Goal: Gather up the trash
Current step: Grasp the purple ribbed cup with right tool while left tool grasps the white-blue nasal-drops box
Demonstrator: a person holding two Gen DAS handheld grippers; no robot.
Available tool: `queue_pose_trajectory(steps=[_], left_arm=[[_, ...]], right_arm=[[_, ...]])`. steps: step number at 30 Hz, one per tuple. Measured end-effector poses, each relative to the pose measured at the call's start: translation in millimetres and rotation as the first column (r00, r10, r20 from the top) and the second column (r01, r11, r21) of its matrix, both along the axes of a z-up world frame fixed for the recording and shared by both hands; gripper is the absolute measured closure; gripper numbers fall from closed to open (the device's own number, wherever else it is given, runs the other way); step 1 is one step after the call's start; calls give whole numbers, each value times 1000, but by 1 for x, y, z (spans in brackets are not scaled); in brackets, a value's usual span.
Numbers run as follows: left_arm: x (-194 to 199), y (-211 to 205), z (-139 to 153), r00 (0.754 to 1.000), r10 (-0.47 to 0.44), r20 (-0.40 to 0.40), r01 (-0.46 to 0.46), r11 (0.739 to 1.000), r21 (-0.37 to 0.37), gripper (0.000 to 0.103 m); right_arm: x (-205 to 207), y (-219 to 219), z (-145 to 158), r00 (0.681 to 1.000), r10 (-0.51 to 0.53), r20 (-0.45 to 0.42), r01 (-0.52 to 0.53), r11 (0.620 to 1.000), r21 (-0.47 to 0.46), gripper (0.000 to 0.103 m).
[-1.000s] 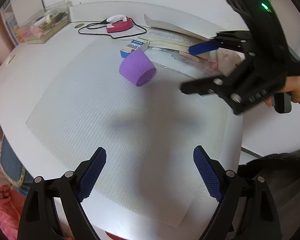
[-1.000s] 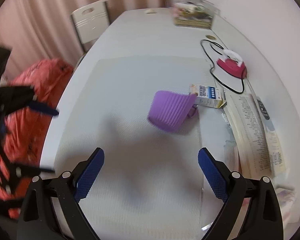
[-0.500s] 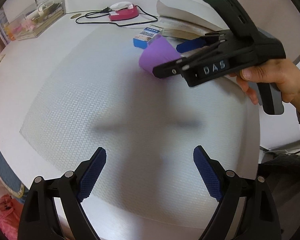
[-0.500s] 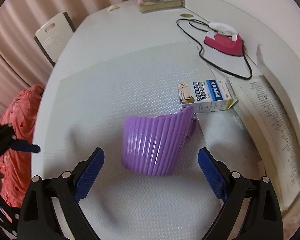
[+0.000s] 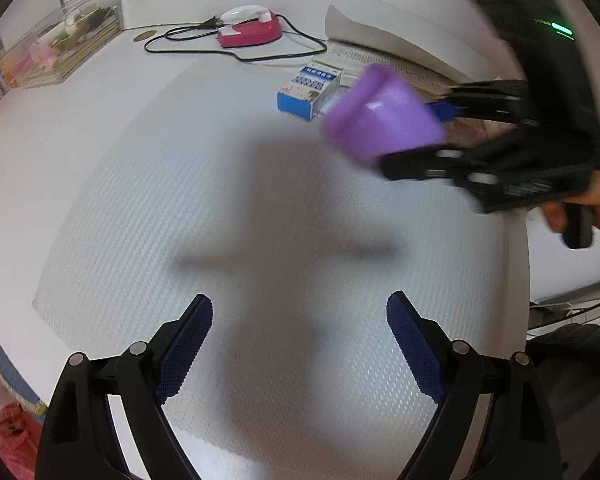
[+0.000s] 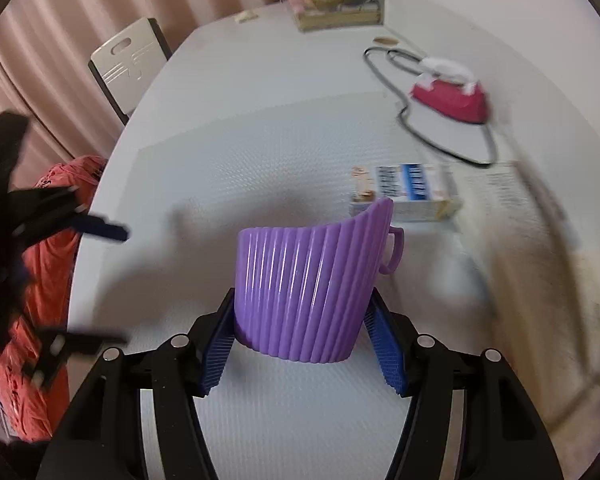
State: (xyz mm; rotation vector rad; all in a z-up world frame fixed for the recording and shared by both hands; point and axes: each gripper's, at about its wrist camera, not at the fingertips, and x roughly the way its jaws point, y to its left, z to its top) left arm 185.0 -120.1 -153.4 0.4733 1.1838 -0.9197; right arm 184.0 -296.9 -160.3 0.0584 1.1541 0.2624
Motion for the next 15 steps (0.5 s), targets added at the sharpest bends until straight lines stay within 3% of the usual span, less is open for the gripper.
queue_pose_trajectory(steps=[7,10,15], left_arm=[[21,-42,-3,994,-100,51,101,995,-4,15],[36,-68,-5,982,-156,102,157,988,-4,15],[64,-103,-10,969,-212,127,216,976,-20,15]], right_arm=[[-55,-22,37,999,4,44,-3,1000,-23,41],[-64,-22,45,998,12,68,-8,998,-58,41],[-70,-32,51,996,-19,85,20,1000,-20,41]])
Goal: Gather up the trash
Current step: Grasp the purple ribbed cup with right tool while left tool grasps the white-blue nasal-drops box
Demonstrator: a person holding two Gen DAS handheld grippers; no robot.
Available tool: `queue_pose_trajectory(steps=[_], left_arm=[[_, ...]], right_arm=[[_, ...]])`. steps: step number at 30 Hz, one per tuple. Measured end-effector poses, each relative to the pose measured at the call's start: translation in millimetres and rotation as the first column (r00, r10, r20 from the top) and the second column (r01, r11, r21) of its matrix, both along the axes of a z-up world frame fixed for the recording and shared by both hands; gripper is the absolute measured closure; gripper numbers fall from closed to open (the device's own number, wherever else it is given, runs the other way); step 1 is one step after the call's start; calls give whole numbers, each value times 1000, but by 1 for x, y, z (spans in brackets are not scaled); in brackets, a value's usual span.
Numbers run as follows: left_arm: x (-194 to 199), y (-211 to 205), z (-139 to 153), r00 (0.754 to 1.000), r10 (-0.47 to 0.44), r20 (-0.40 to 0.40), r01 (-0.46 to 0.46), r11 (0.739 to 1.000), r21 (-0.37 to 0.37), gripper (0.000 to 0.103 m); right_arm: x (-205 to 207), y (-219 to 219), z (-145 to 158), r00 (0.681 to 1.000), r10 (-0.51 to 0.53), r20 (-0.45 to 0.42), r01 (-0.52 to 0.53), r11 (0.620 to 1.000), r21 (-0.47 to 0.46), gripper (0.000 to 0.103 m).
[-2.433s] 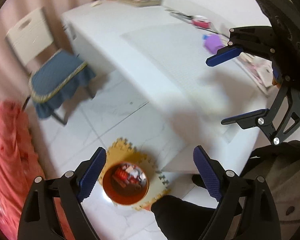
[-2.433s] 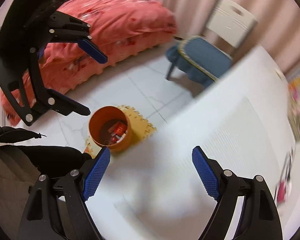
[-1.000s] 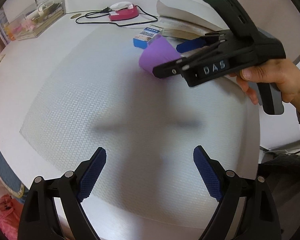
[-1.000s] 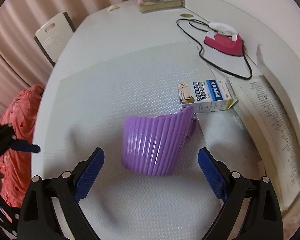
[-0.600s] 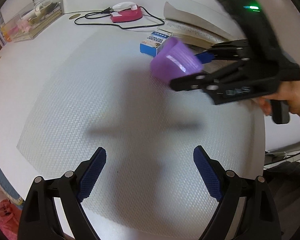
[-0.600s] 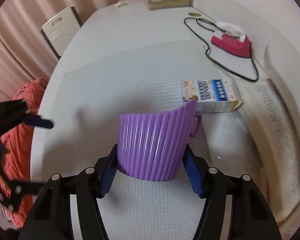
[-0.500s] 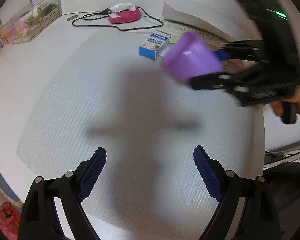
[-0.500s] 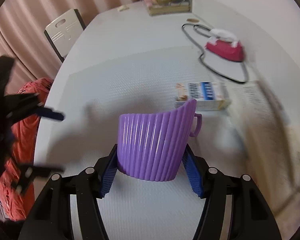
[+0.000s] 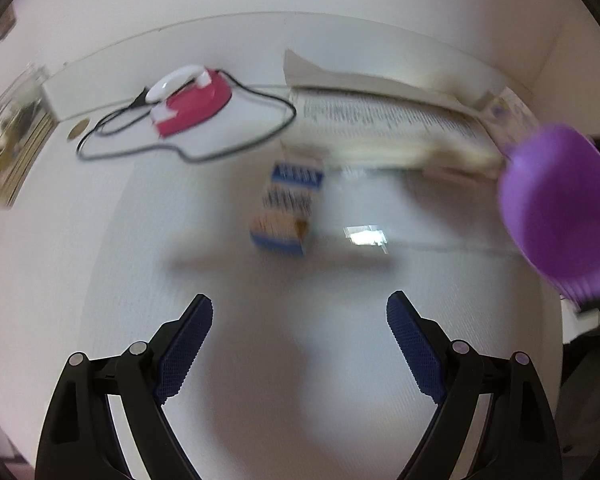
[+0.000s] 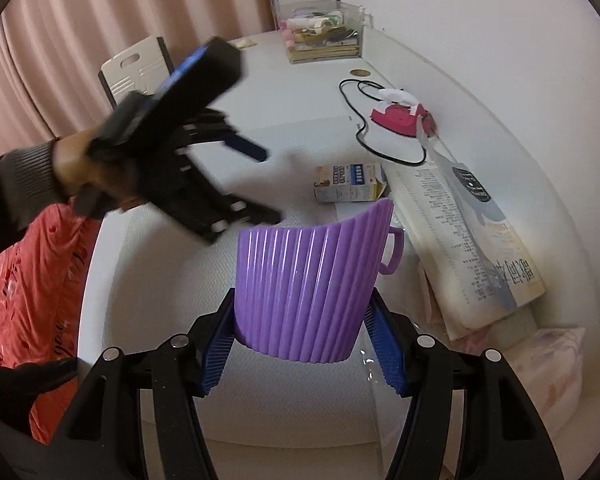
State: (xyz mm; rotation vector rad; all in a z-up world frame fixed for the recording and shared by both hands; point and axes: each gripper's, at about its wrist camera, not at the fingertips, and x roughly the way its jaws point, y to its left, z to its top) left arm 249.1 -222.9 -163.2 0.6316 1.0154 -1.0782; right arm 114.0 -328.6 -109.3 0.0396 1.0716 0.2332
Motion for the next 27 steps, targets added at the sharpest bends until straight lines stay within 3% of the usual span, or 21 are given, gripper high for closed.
queue_pose_trajectory(steps=[6,9,11,14,21,27], left_arm=[[25,-24,-15,999,-27,-29,27,999,-26,15],[32,-33,-22,997,-28,-73,26,999,-34,35],[31,-37,-25,997,-34,-73,32,999,-27,41],[29,-44,-31,997,-35,-70,35,999,2,61],[19,-36,-29,997,4,-72,-4,1000,9,62],[-17,4,-4,998,39,-49,-40,999,-13,62]], right_arm=[[-3,-7,0,1000,-16,-3,16,999,35,41],[-1,-10,-2,1000,-20,-3,20,999,41,41],[0,-12,-2,1000,-23,-1,23,999,47,41],[1,-13,-4,1000,-21,-3,21,999,48,41],[1,-16,-6,1000,-10,-5,10,999,51,41],[-2,-9,0,999,48,6,-48,999,26,41]])
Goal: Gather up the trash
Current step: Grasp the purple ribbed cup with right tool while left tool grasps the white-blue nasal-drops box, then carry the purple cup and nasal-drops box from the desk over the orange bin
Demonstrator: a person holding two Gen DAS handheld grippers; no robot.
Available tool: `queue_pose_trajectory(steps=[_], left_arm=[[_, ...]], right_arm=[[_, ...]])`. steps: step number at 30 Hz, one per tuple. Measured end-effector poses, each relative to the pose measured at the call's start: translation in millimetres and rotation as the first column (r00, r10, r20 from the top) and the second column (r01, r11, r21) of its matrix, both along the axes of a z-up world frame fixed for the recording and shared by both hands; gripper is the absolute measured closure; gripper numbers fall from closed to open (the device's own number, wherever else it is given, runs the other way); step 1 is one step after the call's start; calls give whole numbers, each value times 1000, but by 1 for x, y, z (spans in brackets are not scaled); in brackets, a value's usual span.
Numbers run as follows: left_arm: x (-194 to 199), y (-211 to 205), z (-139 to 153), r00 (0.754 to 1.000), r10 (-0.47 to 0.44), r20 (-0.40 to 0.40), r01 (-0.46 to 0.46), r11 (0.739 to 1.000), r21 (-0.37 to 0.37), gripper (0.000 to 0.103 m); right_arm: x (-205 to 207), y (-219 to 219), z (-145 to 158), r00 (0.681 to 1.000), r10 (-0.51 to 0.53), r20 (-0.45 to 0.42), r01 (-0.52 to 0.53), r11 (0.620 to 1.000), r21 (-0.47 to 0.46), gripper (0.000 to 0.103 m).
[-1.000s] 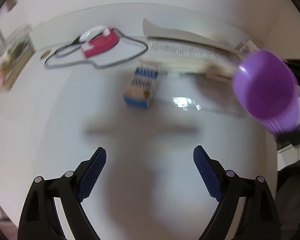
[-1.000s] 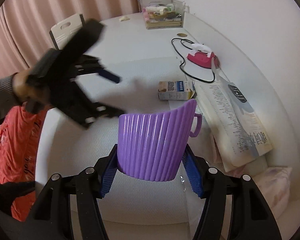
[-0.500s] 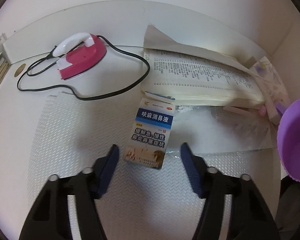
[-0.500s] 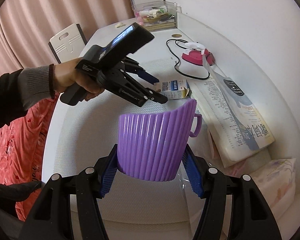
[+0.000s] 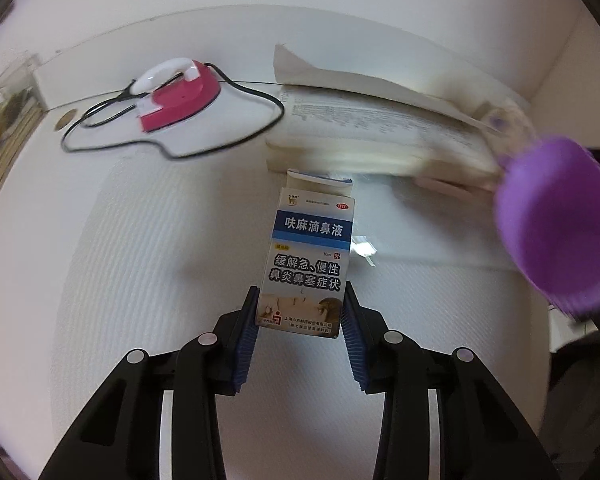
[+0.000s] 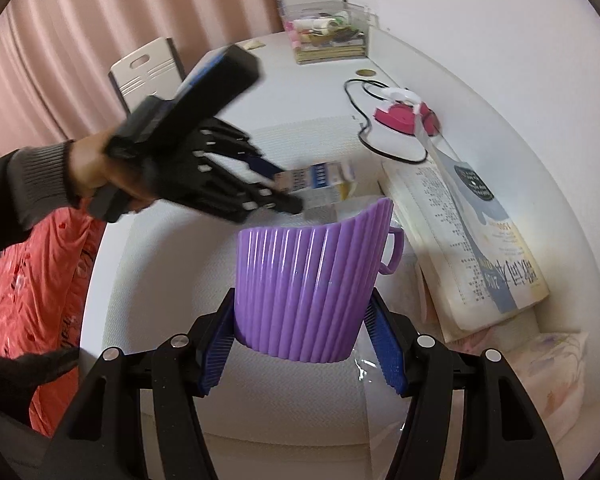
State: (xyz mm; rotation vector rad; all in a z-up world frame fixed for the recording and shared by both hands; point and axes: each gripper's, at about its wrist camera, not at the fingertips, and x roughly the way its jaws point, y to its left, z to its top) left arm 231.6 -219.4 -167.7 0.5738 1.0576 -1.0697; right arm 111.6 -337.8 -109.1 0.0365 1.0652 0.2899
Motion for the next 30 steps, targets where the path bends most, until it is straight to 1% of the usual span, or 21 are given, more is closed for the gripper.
queue_pose_trajectory(steps=[4,6,8,10,15,17,19,21,24,30], left_arm=[[-37,41,22,999,42,32,-43,999,6,62],[-56,62,34,996,82,34,-82,997,4,62],[-71,74,40,993,110,40,-110,994,7,62],[-94,87,47,990,120,77,-122,992,25,62],[-133,128,61,970,230,83,-233,972,36,62],[-146,138,63,959,273,82,-276,960,36,62],[-161,151,67,942,323,95,-327,944,38,62],[-174,161,71,930,357,90,-361,932,30,62],[-191,174,76,907,409,104,-414,910,28,62],[-219,211,83,840,532,110,-536,844,13,62]], right_arm=[[-5,14,4,998,70,3,-70,997,-13,41],[-10,24,8,993,117,10,-117,993,-15,41],[-14,34,11,988,152,15,-151,988,-21,41],[-20,44,16,980,197,16,-197,980,-22,41],[-36,66,29,953,301,33,-301,953,-20,41],[-42,77,34,938,344,43,-343,939,-23,41],[-49,90,39,920,389,54,-388,921,-31,41],[-55,101,44,903,424,63,-423,906,-29,41],[-61,120,50,872,484,71,-484,875,-20,41],[-68,167,61,788,610,86,-610,792,-25,41]])
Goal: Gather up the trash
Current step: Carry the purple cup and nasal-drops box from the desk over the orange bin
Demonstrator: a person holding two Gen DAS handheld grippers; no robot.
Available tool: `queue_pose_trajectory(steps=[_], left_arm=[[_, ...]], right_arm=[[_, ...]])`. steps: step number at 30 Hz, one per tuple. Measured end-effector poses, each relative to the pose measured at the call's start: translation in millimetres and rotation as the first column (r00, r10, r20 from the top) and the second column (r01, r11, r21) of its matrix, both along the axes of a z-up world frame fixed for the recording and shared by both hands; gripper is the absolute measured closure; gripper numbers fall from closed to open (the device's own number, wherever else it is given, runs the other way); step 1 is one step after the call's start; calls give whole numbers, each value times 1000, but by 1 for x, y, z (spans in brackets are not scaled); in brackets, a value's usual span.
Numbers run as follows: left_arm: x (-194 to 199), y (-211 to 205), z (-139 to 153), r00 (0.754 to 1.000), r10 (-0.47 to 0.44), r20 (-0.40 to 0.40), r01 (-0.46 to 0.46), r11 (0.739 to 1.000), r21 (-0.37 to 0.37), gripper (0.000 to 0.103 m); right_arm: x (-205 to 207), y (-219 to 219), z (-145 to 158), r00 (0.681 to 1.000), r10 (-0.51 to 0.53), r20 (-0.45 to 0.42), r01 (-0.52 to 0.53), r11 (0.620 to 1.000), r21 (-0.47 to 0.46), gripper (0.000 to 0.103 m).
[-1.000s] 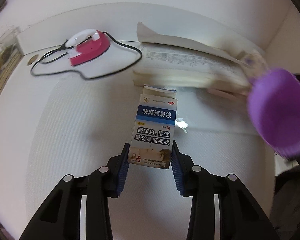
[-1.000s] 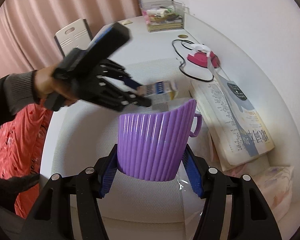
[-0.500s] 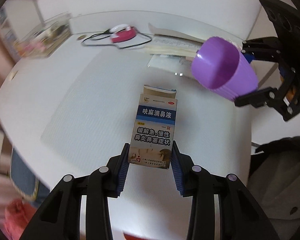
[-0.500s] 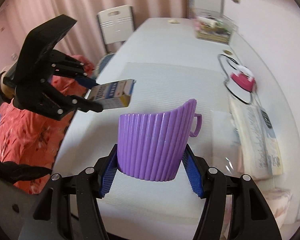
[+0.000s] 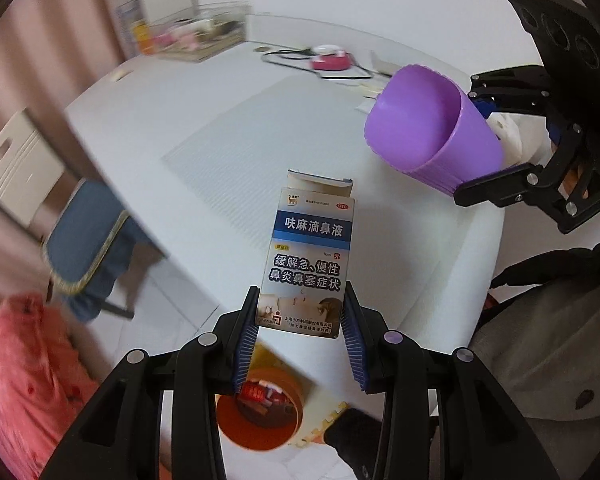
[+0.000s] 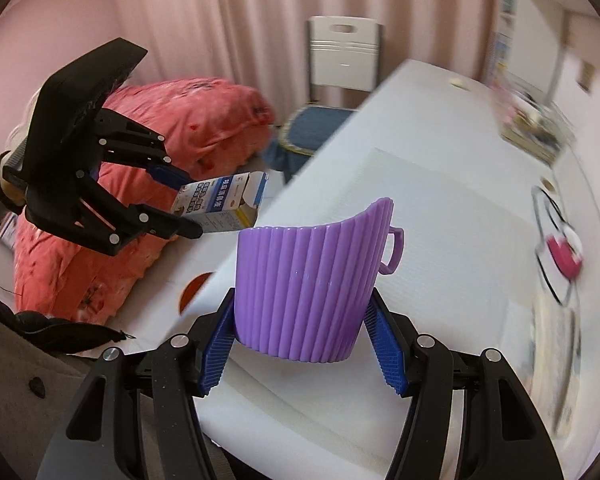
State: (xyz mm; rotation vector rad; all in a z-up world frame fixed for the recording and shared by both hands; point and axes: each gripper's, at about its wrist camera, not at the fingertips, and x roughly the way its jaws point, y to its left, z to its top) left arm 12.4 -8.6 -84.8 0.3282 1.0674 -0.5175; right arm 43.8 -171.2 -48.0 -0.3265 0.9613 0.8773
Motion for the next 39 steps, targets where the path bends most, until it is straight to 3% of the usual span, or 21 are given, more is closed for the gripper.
queue_pose_trajectory(steps=[8,14,21,27,39], left_arm=[[-35,53,-4,979,203,-25,-203,979,-2,62],[-61,102,-16,934,351,-60,-352,936,-5,62],[-77,148,-41,876,469,-117,-473,881,-17,62],[-80,185,-81,827,534,-177,-546,837,-28,62],[-87,235,-189,730,601,-325,-645,763,-36,62]], right_arm=[[-13,81,8,978,209,10,-209,978,14,41],[-26,158,1,931,364,-7,-364,931,20,41],[-41,240,-19,883,467,-44,-466,884,35,41],[-44,300,-62,863,493,-109,-496,868,2,41],[-47,372,-203,841,445,-308,-501,856,-130,41]])
